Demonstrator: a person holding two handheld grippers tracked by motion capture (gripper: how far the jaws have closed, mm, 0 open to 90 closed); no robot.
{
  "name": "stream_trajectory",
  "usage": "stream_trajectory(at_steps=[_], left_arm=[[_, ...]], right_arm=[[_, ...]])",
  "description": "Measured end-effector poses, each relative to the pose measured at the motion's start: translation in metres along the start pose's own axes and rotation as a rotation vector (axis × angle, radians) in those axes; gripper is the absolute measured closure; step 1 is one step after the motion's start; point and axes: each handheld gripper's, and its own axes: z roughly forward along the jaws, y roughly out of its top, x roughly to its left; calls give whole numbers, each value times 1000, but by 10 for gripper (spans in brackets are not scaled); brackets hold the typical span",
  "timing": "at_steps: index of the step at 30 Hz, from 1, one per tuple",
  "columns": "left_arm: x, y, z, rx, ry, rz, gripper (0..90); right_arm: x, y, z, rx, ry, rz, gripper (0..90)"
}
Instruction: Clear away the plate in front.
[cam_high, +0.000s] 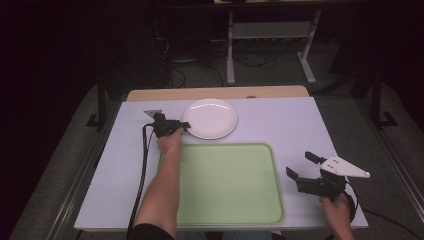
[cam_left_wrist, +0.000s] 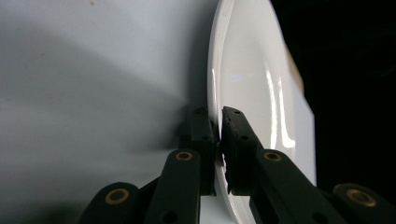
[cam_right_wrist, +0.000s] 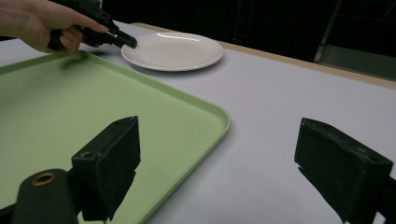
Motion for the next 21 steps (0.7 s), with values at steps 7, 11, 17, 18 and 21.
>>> stream_trajectory(at_steps=[7,11,17,18,21], left_arm=[[-1,0,-2,-15,-35,-19,866],[-1,1,-3,-18,-53,-28,870],[1,-1,-3,-29,-74,-40,868],[2,-1,-3,-29,-77,-40,867],[2,-1,-4,-33,-85,-42,866]], right_arm=[[0,0,-1,-1,-3,1,133],[0,0,0,3,-1,-2,133],[0,0,0,4,-2,-2,133],[0,-1,0,6,-2,-2,133],[0,-1,1,10,-3,-2,133]])
